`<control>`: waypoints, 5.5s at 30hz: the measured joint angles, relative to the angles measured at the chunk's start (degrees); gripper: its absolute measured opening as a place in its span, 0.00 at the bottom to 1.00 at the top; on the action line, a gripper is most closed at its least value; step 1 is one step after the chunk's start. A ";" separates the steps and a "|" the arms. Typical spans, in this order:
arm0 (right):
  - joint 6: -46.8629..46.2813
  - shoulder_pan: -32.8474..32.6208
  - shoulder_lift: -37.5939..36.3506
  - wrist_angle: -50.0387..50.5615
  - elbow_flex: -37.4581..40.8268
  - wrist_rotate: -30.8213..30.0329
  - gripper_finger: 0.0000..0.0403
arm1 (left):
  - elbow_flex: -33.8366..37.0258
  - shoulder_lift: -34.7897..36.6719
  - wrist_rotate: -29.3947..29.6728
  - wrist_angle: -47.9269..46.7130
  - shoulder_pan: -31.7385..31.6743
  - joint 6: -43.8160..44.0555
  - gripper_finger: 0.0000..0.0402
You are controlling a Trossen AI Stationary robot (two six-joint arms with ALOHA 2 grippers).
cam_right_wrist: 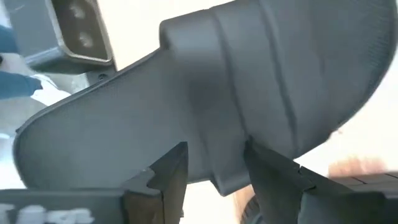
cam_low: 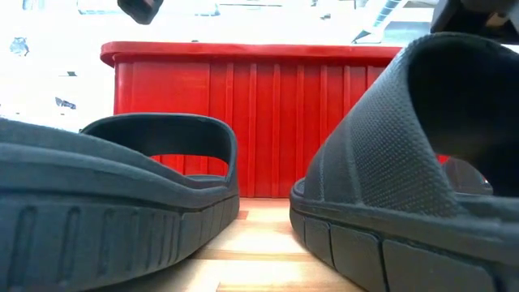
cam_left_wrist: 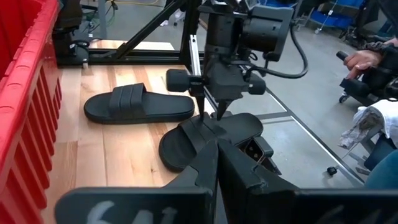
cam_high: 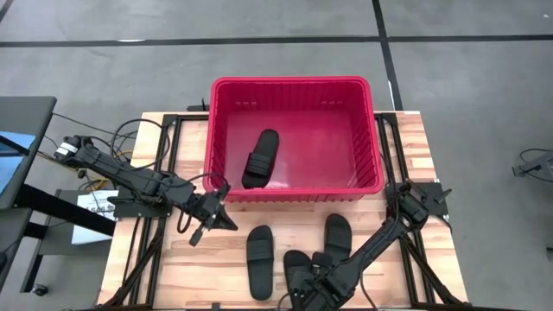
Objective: Pick and place slides into bin
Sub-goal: Put the black slide into the red bin
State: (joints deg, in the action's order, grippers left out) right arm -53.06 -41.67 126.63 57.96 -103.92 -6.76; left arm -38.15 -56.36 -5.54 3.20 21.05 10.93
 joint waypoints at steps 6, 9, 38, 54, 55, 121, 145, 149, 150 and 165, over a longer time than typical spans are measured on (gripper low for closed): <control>-0.08 0.17 0.02 1.44 -1.84 2.14 0.38 | 0.00 0.00 0.00 -0.26 0.32 -0.16 0.00; -0.93 0.17 0.13 2.59 -2.93 3.12 0.41 | 0.00 0.00 0.02 -0.26 0.32 -0.23 0.00; -0.74 2.23 1.75 4.37 -3.77 -3.18 0.35 | 0.00 0.02 0.05 -0.33 0.32 -0.71 0.00; -9.96 2.53 6.02 2.01 -3.74 -1.85 0.01 | 0.00 0.02 -0.24 -2.49 0.30 -0.27 0.00; -10.55 2.30 5.27 2.47 -3.68 -2.88 0.01 | 0.00 0.02 -0.24 -2.69 0.30 -0.25 0.00; 17.34 0.49 -3.17 10.96 -31.06 -27.66 0.00 | 0.00 0.00 -24.86 12.83 0.23 9.08 0.00; 28.17 0.40 -3.17 -12.36 -31.06 -27.80 0.00 | -0.17 0.00 -17.56 16.42 3.16 -23.07 0.00; 27.59 -0.20 -3.17 -14.59 -31.06 -27.61 0.00 | -2.21 0.00 -14.58 16.24 3.71 -26.95 0.00; 27.59 -0.35 -3.17 -15.31 -31.06 -27.66 0.00 | -2.75 0.02 -14.49 16.12 3.71 -27.96 0.00; 21.82 1.32 -3.15 -8.48 -31.06 -31.54 0.00 | -4.59 0.00 -18.19 7.65 3.68 -25.71 0.00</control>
State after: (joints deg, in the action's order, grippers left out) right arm -31.24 -40.35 123.48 49.48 -134.98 -38.30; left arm -42.74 -56.36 -23.73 10.85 24.73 -14.79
